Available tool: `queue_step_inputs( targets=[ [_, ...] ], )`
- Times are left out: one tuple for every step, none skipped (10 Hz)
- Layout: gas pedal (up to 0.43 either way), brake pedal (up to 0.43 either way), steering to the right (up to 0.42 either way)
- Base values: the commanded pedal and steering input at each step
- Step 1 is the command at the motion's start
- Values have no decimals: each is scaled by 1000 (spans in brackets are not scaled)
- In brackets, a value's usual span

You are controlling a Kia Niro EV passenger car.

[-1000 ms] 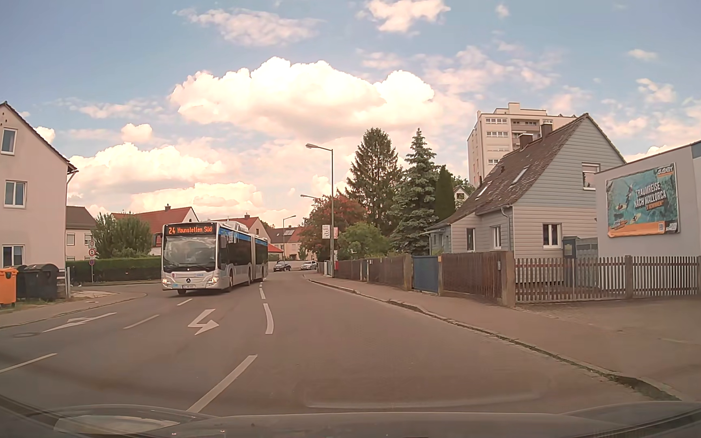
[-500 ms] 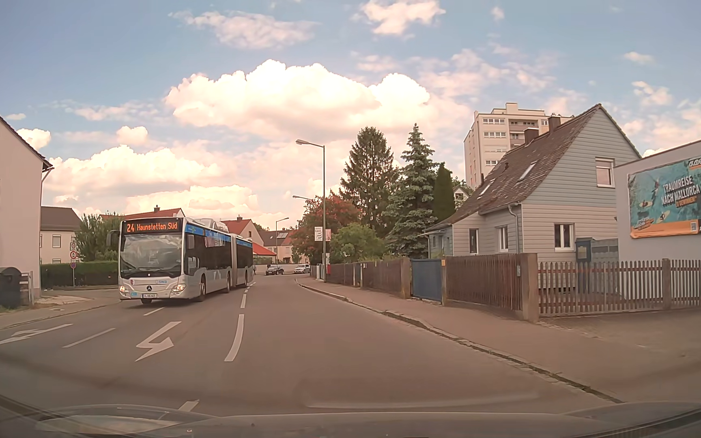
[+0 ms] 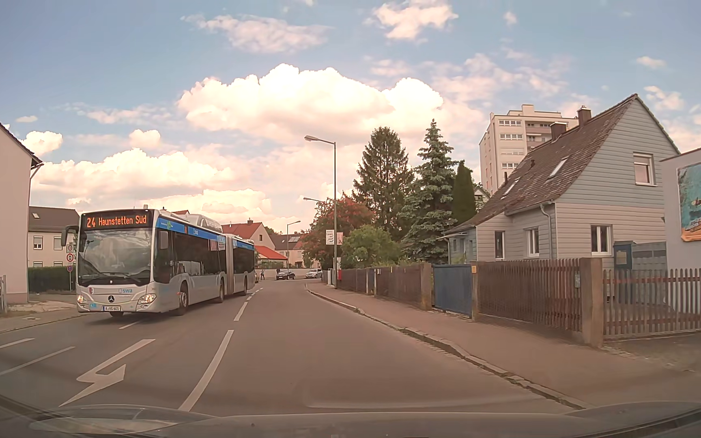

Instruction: Follow the waypoints while adhering to traffic rules and regulations

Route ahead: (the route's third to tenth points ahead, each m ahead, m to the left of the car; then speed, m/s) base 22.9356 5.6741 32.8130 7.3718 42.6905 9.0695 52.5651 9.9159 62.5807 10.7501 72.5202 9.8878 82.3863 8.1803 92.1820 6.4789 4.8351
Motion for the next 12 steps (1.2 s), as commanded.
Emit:
queue_step_inputs(
  targets=[
    [177,18,-89],
    [177,18,-96],
    [177,18,-105],
    [177,18,-111],
    [177,18,-115],
    [177,18,-117],
    [177,18,-117],
    [177,18,-117],
    [177,18,-116],
    [177,18,-109],
    [177,18,-99],
    [177,18,-91]
  ],
)
